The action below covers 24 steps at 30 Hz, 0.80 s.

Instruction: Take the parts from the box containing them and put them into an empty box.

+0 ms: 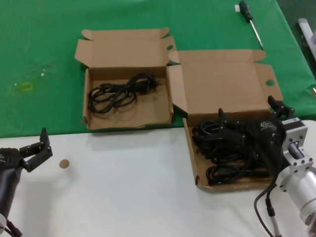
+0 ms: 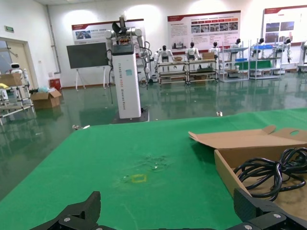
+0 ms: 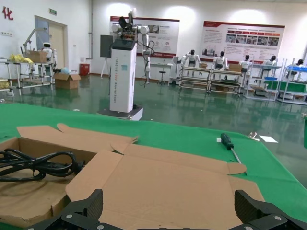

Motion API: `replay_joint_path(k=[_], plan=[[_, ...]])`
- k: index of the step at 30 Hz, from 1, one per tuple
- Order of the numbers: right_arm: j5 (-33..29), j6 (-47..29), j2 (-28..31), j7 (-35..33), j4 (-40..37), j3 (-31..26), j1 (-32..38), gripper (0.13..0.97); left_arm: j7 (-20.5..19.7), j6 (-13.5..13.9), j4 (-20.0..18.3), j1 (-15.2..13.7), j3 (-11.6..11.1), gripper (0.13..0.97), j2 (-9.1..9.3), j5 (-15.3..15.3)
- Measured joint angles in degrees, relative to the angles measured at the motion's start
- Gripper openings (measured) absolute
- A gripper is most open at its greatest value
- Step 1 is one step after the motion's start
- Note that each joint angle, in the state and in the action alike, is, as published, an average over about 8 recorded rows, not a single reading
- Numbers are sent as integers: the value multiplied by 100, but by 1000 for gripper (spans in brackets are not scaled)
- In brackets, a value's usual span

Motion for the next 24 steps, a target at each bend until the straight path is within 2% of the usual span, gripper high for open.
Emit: replay_joint_path(k=[24], plan=[[0, 0, 0, 0, 0, 0, 0, 966, 0, 0, 0, 0, 0, 966, 0, 0]])
